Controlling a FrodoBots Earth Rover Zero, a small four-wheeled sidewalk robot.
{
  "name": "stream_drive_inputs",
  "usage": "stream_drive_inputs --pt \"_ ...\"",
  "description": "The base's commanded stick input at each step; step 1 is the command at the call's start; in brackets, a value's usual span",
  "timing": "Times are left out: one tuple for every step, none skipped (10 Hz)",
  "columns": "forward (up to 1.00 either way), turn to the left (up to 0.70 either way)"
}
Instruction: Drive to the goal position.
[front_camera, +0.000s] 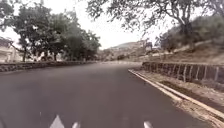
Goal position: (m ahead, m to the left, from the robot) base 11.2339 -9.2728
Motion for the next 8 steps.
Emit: stream_drive_inputs --pt "0.70 -0.26" --pt "0.70 -0.26" --pt "0.70 -0.01" --pt "0.70 -0.12" --pt "0.70 -0.22" --pt "0.70 -0.03" --pt "0.70 -0.09" --pt "0.70 -0.14"
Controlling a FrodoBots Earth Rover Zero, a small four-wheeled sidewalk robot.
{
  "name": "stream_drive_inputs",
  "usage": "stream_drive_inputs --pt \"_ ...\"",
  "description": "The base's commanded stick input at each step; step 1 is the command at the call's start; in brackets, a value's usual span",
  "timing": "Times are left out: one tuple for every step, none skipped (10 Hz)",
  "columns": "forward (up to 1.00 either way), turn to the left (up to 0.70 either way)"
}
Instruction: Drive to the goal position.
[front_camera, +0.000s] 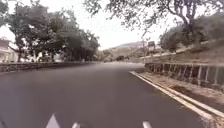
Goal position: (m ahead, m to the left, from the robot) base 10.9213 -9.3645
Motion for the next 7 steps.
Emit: stream_drive_inputs --pt "0.70 -0.18" --pt "0.70 -0.11" --pt "0.70 -0.25" --pt "0.70 -0.25" --pt "0.70 -0.25" --pt "0.70 -0.25" --pt "0.70 -0.25"
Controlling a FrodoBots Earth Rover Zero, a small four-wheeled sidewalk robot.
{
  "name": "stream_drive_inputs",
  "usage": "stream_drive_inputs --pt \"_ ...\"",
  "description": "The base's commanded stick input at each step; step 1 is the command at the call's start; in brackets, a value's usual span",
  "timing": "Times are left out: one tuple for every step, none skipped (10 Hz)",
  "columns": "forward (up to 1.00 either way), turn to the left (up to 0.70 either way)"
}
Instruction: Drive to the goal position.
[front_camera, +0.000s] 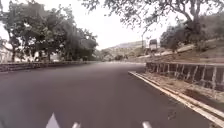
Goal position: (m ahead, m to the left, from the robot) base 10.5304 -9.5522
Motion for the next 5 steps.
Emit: stream_drive_inputs --pt "0.70 0.00" --pt "0.70 0.00" --pt "0.70 0.00" --pt "0.70 0.00" --pt "0.70 0.00"
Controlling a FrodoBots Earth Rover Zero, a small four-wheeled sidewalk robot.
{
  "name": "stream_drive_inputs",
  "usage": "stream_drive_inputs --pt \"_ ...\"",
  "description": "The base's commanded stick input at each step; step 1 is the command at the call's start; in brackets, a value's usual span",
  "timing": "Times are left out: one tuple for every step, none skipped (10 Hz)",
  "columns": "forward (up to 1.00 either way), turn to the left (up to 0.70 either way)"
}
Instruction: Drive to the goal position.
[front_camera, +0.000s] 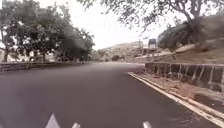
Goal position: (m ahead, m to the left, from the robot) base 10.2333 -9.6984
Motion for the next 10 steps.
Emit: stream_drive_inputs --pt "0.70 0.00" --pt "0.70 0.00" --pt "0.70 0.00" --pt "0.70 0.00" --pt "0.70 0.00" --pt "0.70 0.00" --pt "0.70 0.00" --pt "0.70 0.00" --pt "0.70 0.00" --pt "0.70 0.00"
